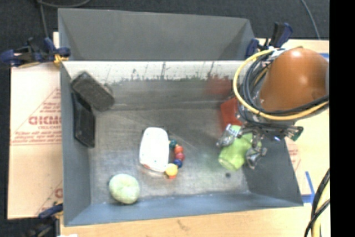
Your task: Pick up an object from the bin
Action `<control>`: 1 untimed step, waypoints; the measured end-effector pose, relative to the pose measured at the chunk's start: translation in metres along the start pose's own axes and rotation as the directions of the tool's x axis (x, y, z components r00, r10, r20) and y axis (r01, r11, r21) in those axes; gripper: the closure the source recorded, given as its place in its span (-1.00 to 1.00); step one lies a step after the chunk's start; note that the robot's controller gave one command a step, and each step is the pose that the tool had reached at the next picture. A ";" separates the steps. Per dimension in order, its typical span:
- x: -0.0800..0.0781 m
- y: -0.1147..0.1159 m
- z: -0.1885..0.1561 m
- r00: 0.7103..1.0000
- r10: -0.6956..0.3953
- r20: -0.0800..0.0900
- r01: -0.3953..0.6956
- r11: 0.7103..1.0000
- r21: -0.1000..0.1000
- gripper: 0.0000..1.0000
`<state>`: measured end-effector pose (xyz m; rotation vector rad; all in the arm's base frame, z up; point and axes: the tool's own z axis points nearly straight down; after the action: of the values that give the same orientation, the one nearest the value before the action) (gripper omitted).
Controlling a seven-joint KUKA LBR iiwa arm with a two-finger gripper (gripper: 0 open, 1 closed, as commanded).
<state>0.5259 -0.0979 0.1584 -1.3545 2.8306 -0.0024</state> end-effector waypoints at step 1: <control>0.005 0.007 -0.006 0.985 -0.175 -0.002 0.175 0.985 -0.005 1.00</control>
Offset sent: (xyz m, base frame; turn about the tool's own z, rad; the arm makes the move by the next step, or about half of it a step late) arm -0.0044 -0.0273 0.0365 -0.0336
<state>0.5177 -0.0973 0.1643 -1.6007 2.7045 0.0016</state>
